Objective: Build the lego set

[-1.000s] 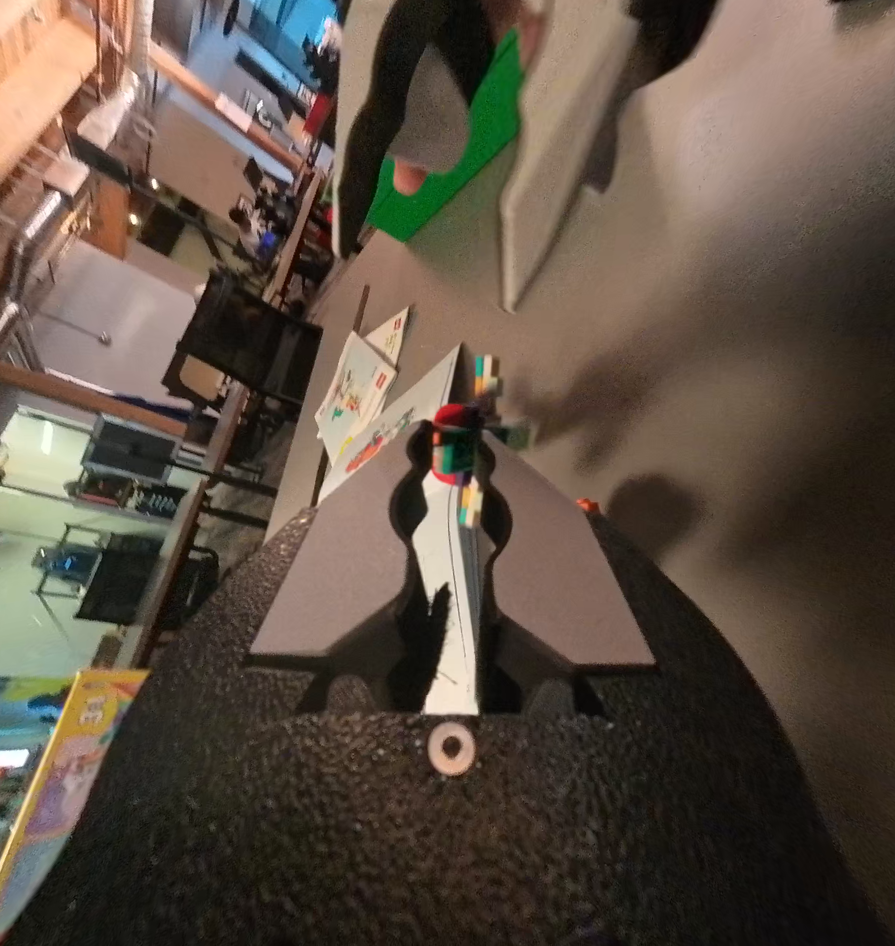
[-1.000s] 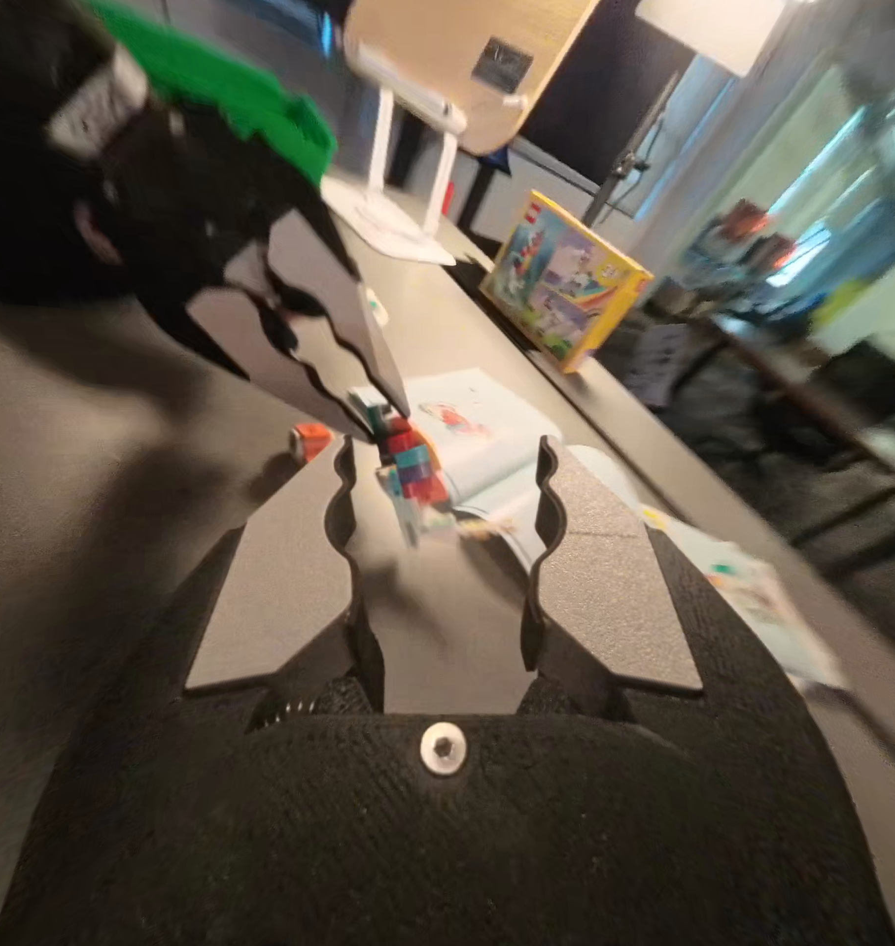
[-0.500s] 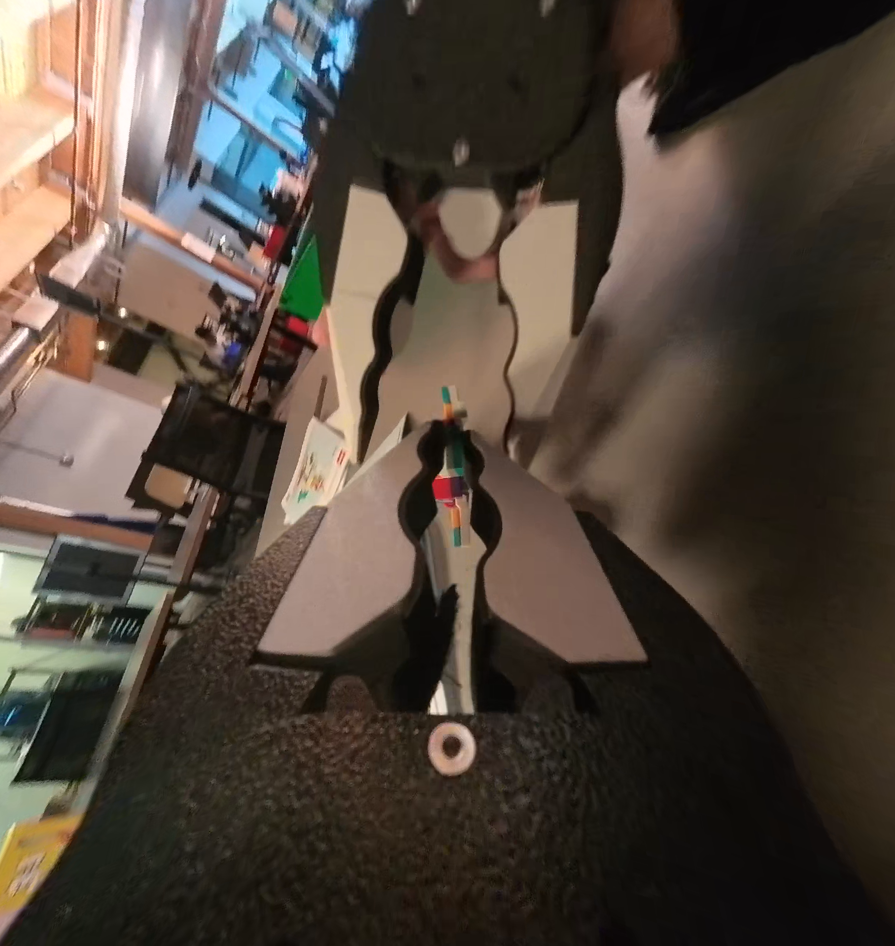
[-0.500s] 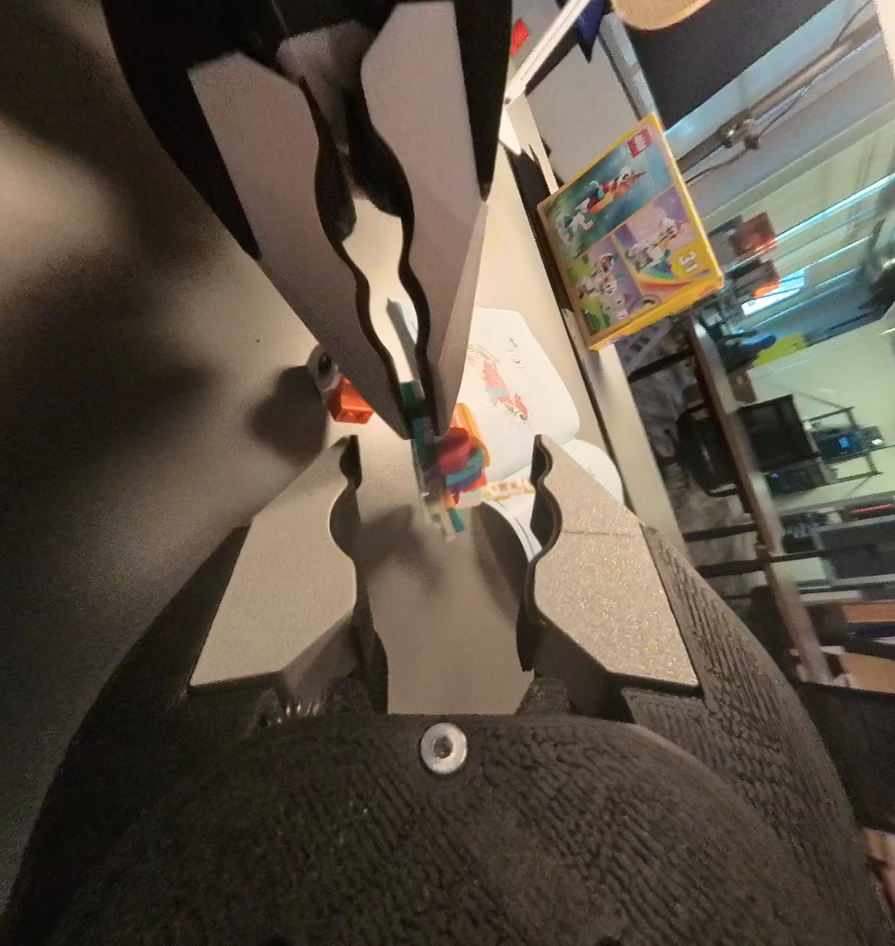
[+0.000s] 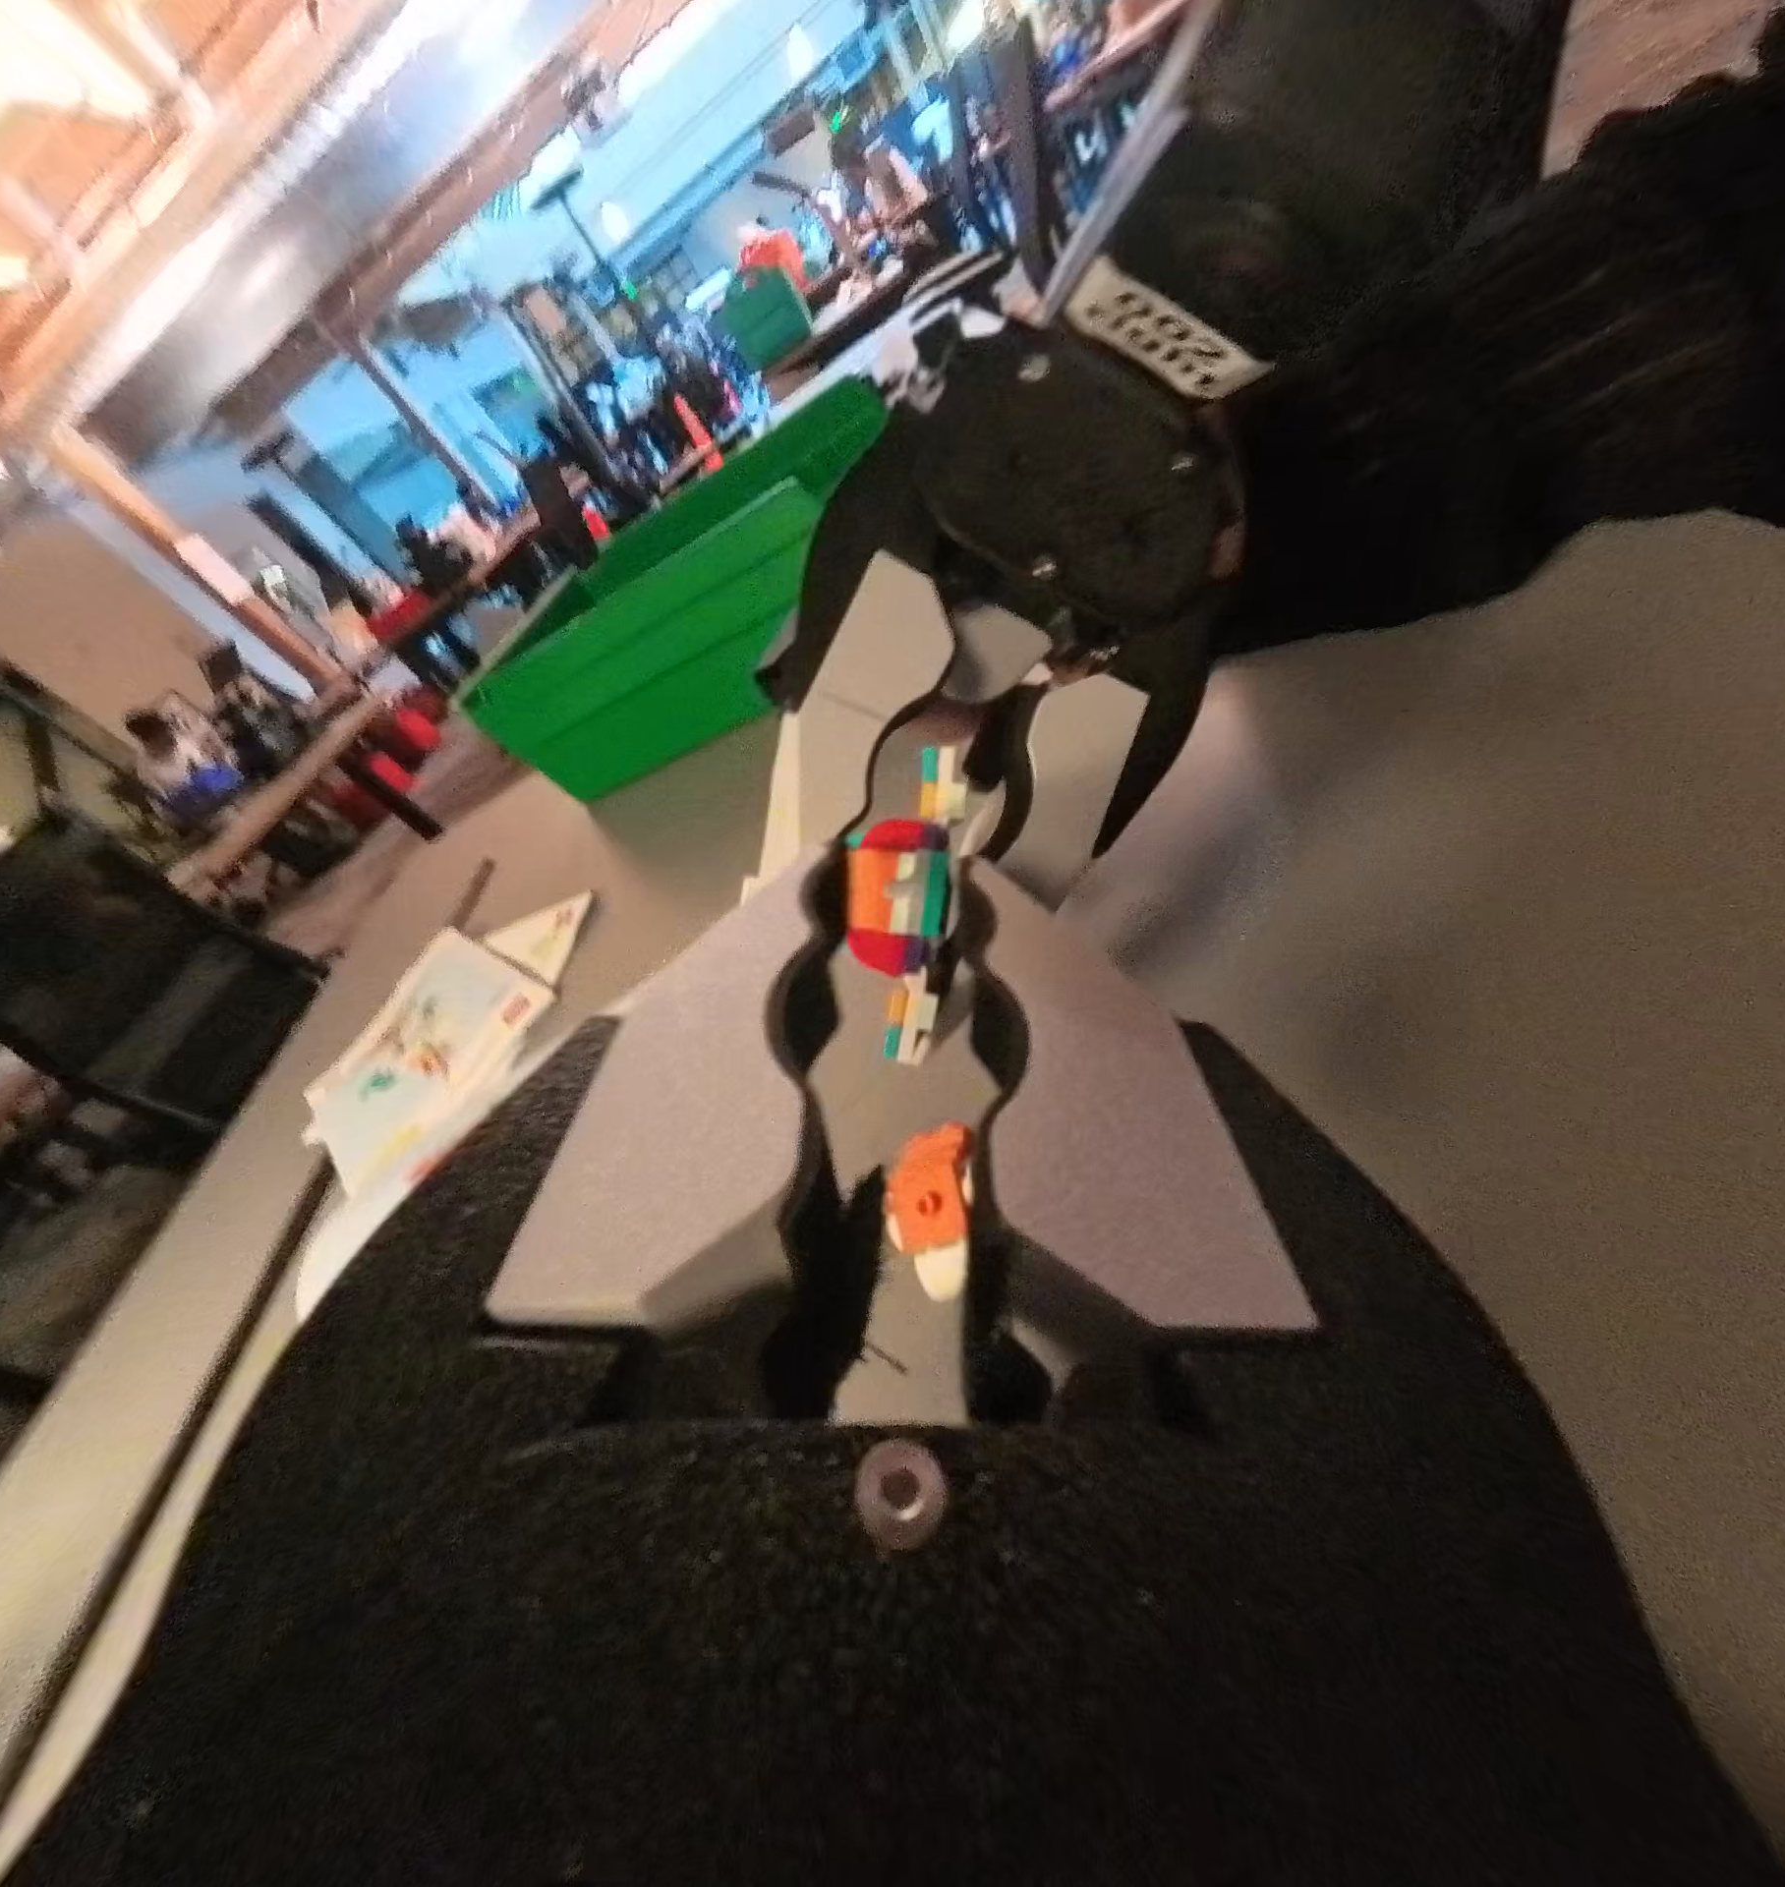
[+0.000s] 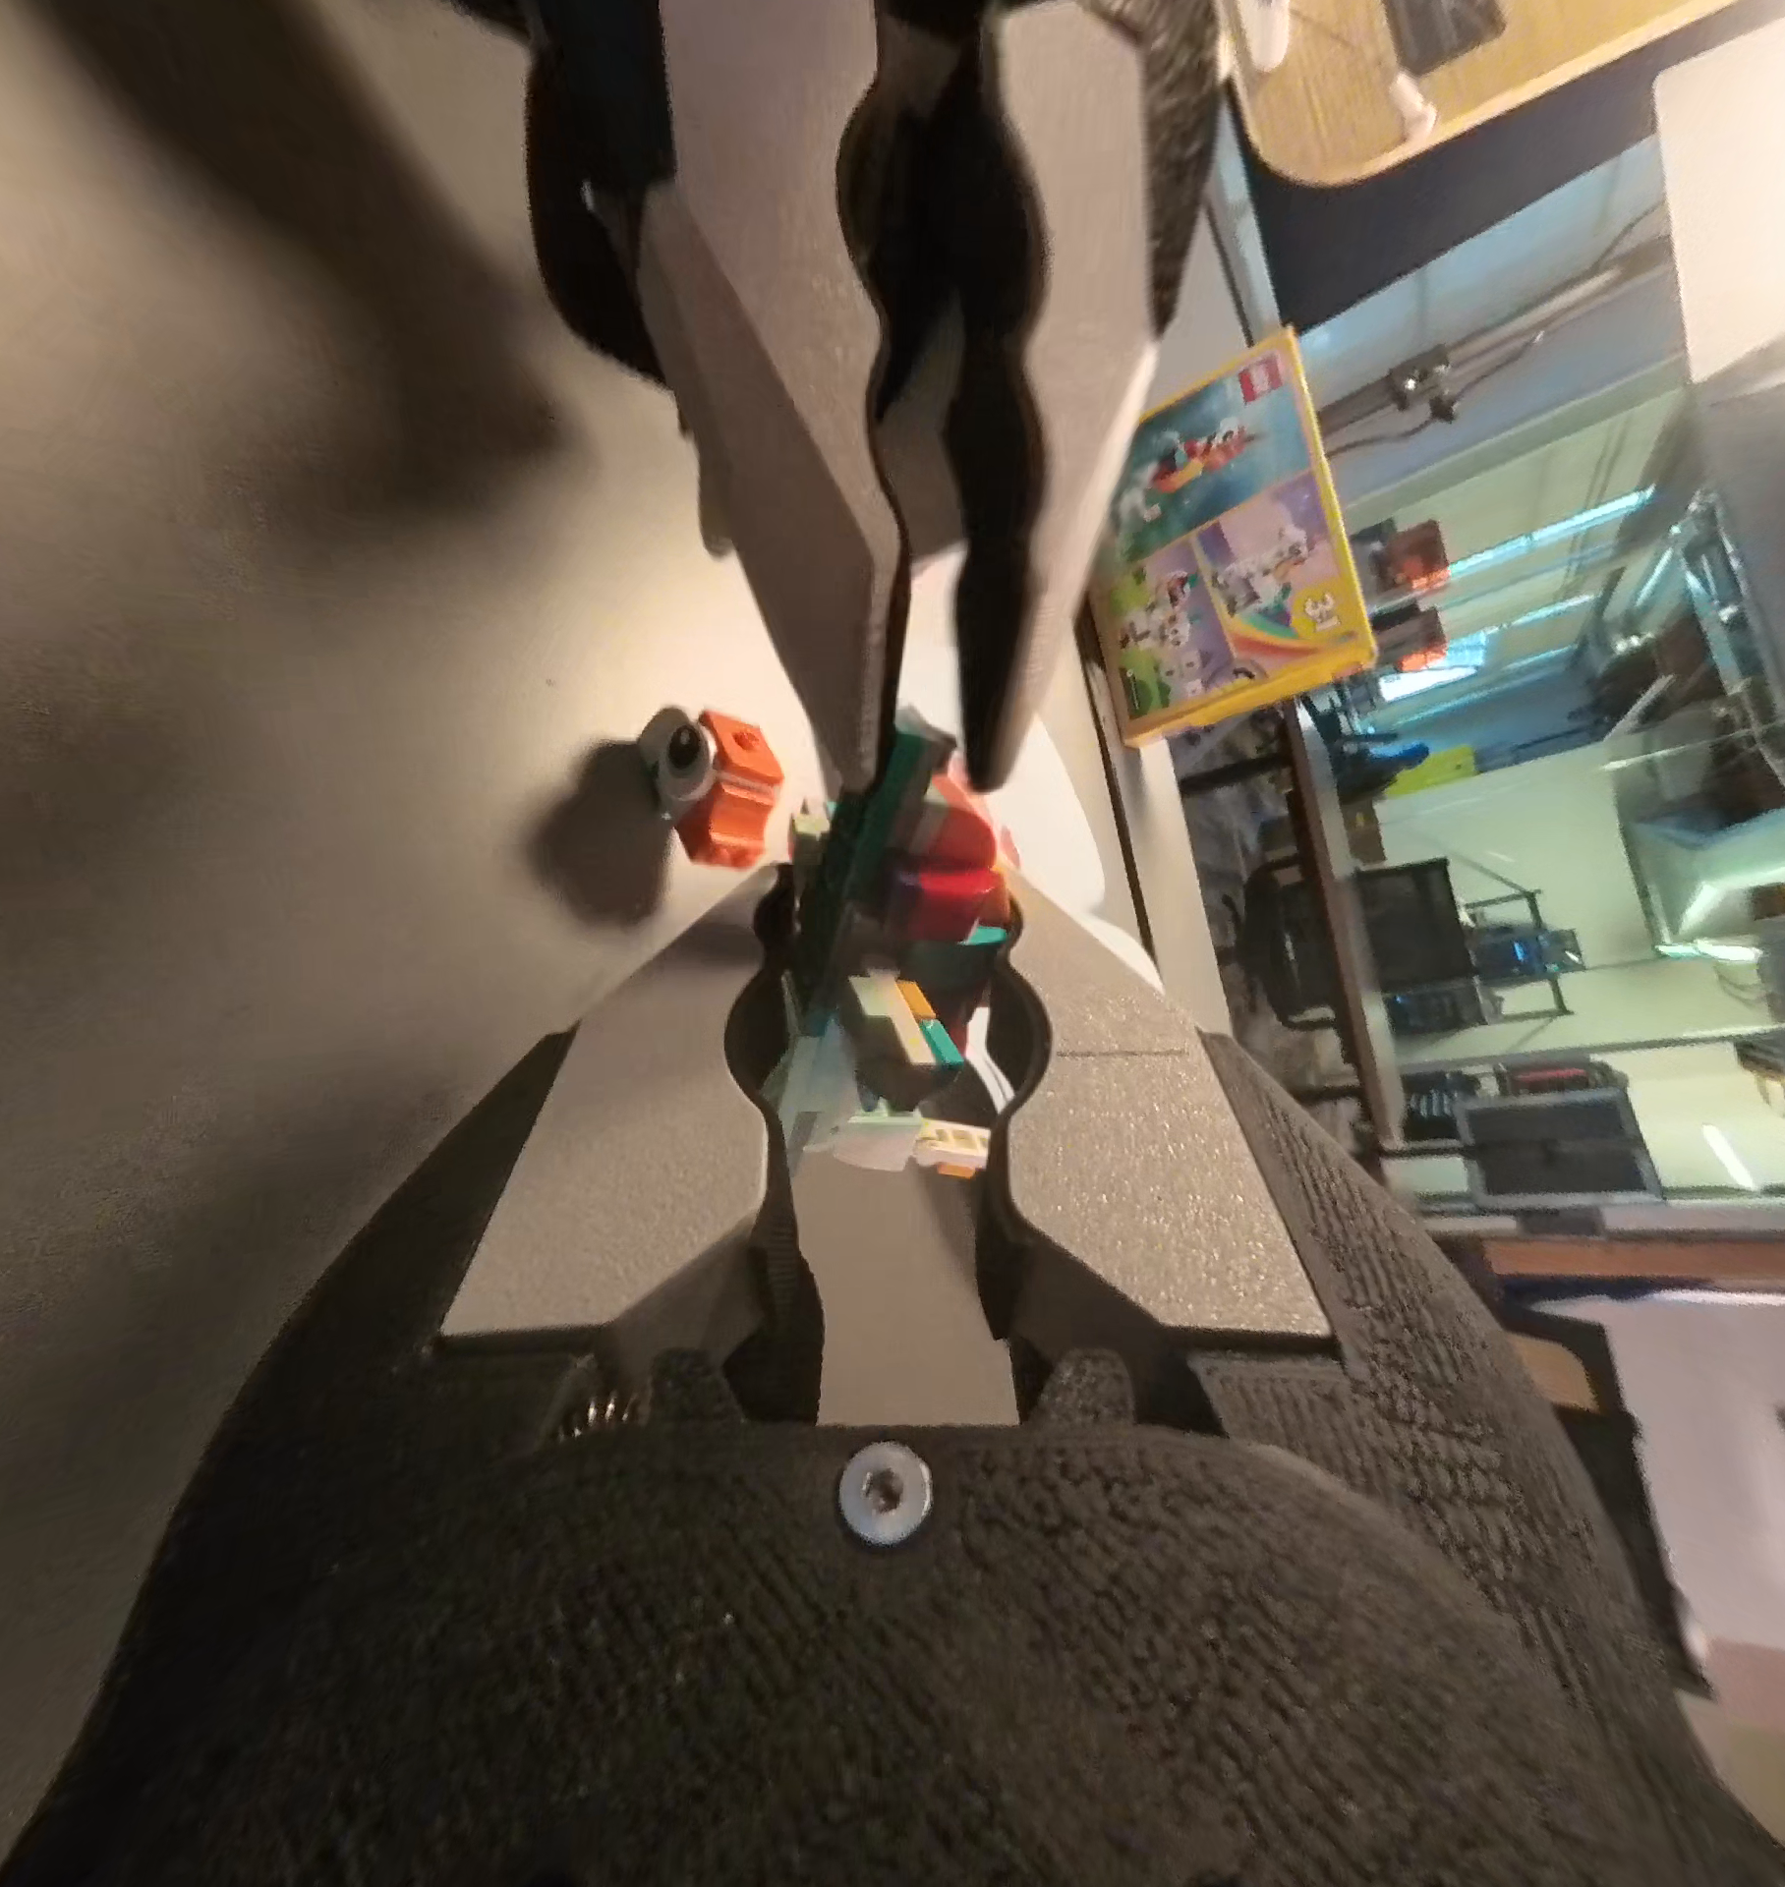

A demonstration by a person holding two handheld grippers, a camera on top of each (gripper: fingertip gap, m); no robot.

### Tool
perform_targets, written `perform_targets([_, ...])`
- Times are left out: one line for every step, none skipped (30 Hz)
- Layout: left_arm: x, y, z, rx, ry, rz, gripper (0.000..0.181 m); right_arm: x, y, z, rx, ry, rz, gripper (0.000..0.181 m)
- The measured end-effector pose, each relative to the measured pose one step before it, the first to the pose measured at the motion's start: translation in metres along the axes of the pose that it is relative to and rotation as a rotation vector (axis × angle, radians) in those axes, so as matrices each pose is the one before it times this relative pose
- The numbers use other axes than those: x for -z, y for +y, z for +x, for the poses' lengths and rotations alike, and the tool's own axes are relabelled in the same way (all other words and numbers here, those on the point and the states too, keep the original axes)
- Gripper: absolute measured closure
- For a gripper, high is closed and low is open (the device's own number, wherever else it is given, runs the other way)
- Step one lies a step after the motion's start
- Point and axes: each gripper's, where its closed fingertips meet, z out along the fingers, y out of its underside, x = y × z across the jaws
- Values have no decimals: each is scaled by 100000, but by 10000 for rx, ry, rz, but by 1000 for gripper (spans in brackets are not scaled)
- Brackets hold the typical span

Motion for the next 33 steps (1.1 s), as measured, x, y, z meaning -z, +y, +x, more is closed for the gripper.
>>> perform_targets([234,486,-177,524,152,-294,146,-110,461,-62,154,21,-276,148])
perform_targets([243,600,-160,653,230,-370,132,-120,365,-66,48,11,-224,148])
perform_targets([249,737,-144,625,237,-449,123,-110,264,-18,40,14,-175,148])
perform_targets([224,832,-7,535,274,-482,119,-70,204,8,49,19,-147,148])
perform_targets([131,918,-155,433,96,-529,116,-63,146,61,23,35,-125,148])
perform_targets([54,1022,-355,296,-118,-568,118,-47,118,79,1,31,-91,148])
perform_targets([-32,1058,-181,183,-60,-578,121,-26,88,74,-12,28,-69,148])
perform_targets([-104,745,-104,157,-56,-371,123,-13,105,72,-3,30,-70,148])
perform_targets([-79,98,8,115,-33,27,126,-22,170,25,10,15,-102,148])
perform_targets([-6,-539,6,62,-74,400,128,-55,208,-46,1,-30,-135,148])
perform_targets([43,-743,83,-83,-47,448,131,-69,192,-126,-53,-90,-119,148])
perform_targets([18,-671,-104,-285,-194,289,134,-88,147,-231,-169,-179,-82,148])
perform_targets([1,-676,-137,-488,-270,230,139,-91,90,-310,-307,-264,-32,148])
perform_targets([-27,-719,60,-598,-186,249,145,-75,54,-289,-381,-284,3,148])
perform_targets([-105,-675,118,-568,-164,212,148,-57,105,-253,-373,-273,-22,148])
perform_targets([-212,-402,127,-472,-116,47,151,-31,88,-220,-340,-249,-24,148])
perform_targets([-326,-25,95,-435,-105,-158,153,-12,26,-180,-300,-215,18,148])
perform_targets([-357,301,249,-436,25,-320,155,10,-17,-164,-264,-190,36,148])
perform_targets([-378,334,137,-374,-49,-289,157,27,-50,-131,-201,-156,44,148])
perform_targets([-337,221,142,-280,-44,-181,160,38,-49,-118,-129,-121,39,148])
perform_targets([-241,77,249,-204,49,-68,170,24,0,-97,-76,-90,7,148])
perform_targets([-122,-57,147,-169,-9,32,175,14,103,-70,-30,-59,-52,148])
perform_targets([-63,4,168,-93,67,-12,176,8,147,-50,-13,-44,-41,147])
perform_targets([23,-37,73,2,74,6,176,37,17,-78,-59,-71,47,148])
perform_targets([32,-13,87,30,104,10,177,72,-45,-136,-199,-159,89,148])
perform_targets([-2,123,136,2,107,-42,177,92,-75,-196,-361,-267,141,148])
perform_targets([-27,205,128,-55,50,-61,177,157,-101,-213,-431,-326,203,148])
perform_targets([-59,252,148,-69,33,-71,177,210,-106,-222,-396,-337,231,146])
perform_targets([-69,176,187,-62,54,-33,178,216,-64,-219,-310,-293,209,144])
perform_targets([-41,25,137,-30,37,34,178,182,-20,-138,-210,-195,165,143])
perform_targets([-47,-41,87,16,40,39,178,120,-5,-80,-117,-109,111,143])
perform_targets([-46,-52,30,43,39,11,178,59,6,-31,-41,-44,48,144])
perform_targets([-34,4,-25,12,-3,-17,178,27,11,31,19,16,8,144])
